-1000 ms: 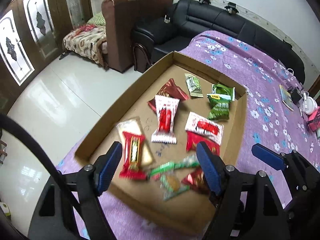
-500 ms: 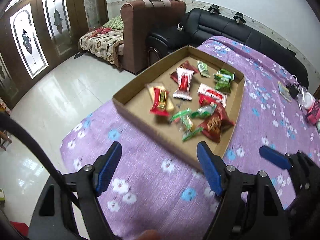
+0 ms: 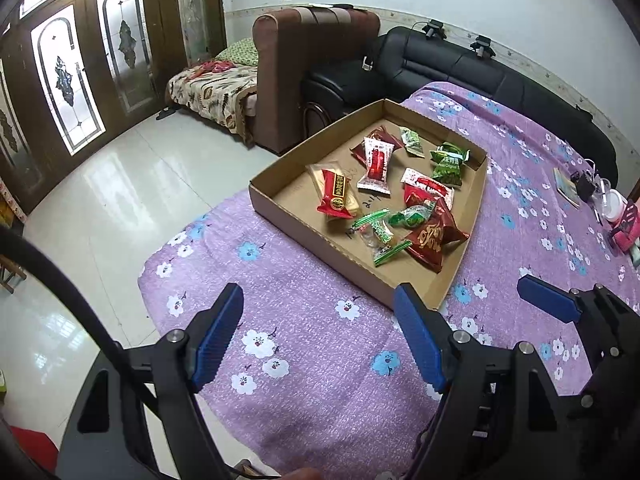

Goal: Organize snacks

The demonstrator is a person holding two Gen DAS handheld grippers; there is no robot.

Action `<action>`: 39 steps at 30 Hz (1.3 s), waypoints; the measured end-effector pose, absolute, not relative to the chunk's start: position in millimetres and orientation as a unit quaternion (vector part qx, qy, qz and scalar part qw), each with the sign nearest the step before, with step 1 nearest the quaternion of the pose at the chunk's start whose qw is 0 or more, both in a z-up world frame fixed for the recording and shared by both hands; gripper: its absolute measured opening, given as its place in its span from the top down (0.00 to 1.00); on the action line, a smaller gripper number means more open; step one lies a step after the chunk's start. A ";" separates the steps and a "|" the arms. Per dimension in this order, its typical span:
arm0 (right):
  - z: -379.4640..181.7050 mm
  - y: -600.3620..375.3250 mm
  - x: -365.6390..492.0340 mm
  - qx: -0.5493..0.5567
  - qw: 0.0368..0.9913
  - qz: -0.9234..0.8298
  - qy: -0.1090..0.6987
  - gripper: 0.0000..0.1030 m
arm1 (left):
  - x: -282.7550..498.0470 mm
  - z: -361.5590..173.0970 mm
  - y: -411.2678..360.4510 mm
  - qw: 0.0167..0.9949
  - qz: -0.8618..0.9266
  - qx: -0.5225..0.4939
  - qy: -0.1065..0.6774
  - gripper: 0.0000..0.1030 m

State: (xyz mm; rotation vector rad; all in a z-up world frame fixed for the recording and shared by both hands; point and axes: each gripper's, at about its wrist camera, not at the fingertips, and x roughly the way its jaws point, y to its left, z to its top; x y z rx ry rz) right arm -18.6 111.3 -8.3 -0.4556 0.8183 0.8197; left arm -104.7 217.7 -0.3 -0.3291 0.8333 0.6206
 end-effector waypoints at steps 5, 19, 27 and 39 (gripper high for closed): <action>-6.9 111.7 -20.1 -0.218 0.817 0.379 0.377 0.16 | -106.7 -0.5 219.9 0.853 0.296 -0.166 0.396 0.24; -6.5 108.5 -9.1 -0.203 0.826 0.358 0.385 0.16 | -104.0 1.3 222.3 0.854 0.298 -0.165 0.393 0.24; -7.6 104.4 -5.8 -0.196 0.828 0.352 0.391 0.16 | -96.3 2.7 222.1 0.857 0.288 -0.160 0.396 0.24; -5.7 104.5 -3.3 -0.199 0.829 0.353 0.386 0.16 | -84.9 6.4 216.5 0.865 0.269 -0.150 0.396 0.22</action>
